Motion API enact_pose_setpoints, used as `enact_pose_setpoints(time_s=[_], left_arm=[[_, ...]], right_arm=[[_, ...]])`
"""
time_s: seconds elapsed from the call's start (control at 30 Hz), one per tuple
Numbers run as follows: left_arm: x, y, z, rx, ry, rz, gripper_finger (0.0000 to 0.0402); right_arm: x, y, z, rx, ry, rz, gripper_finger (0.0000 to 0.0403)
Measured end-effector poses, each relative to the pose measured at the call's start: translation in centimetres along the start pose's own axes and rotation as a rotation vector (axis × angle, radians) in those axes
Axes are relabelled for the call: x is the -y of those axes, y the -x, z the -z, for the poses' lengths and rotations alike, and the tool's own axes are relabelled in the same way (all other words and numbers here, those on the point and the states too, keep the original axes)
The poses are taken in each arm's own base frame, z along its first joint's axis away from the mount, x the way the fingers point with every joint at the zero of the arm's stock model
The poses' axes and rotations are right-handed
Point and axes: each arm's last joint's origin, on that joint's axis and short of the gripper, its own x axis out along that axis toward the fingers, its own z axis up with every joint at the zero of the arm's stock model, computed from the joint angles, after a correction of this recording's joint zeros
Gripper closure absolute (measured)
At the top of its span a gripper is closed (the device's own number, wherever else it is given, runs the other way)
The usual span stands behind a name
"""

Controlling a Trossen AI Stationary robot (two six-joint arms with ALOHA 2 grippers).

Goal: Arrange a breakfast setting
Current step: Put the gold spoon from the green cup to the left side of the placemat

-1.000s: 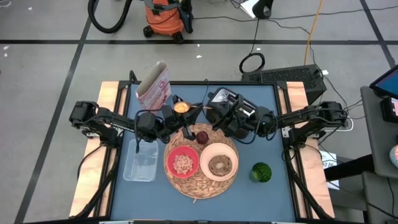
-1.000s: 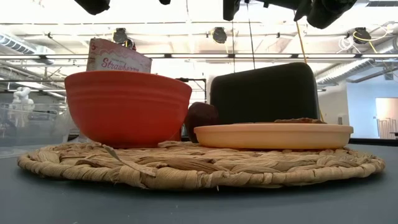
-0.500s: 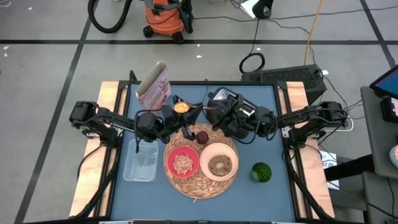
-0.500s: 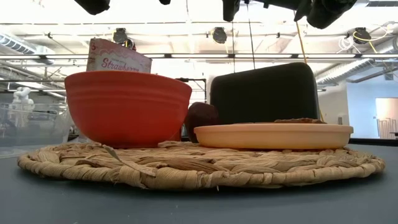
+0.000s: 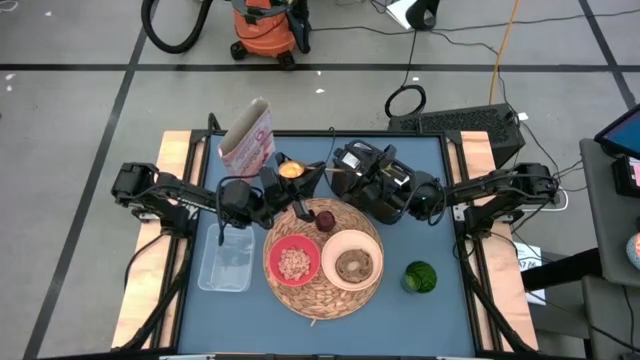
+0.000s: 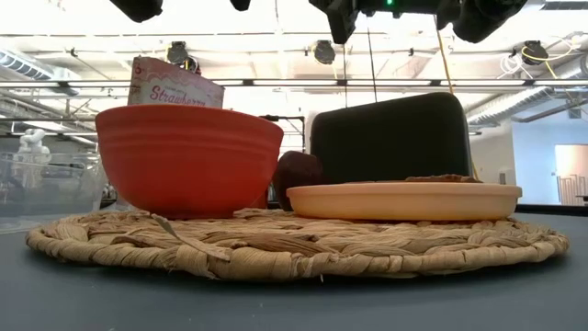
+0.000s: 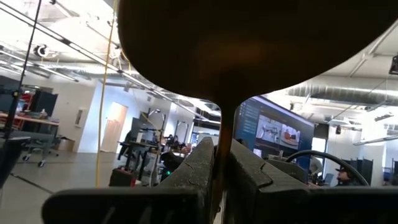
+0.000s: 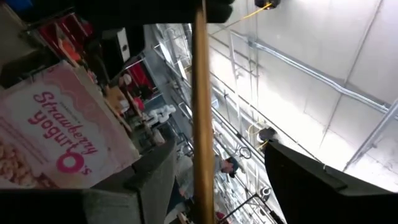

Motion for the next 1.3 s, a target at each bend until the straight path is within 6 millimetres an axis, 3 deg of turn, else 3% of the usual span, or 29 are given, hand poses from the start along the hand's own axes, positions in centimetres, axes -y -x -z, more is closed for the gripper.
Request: enact_pose_setpoints(time_s=[0.47,0.9,1.3], left_arm=[[-0.2,0.0,0.0,-0.006,-0.026,-0.068,0.0371],[-0.1,0.3,-0.8,-0.046,-0.034,-0.155,0.0371],[0.0,0.8,-3.4,-0.067,-0.078,-0.215,0.0371]], right_arm=[[-1.8,0.2,0.6,-0.045,0.098,-0.171,0.0167],[-1.7,0.2,0.9,-0.144,0.109,-0.145,0.0167],[-1.9,0.2,0.9,-0.151,0.12,-0.16,0.0167]])
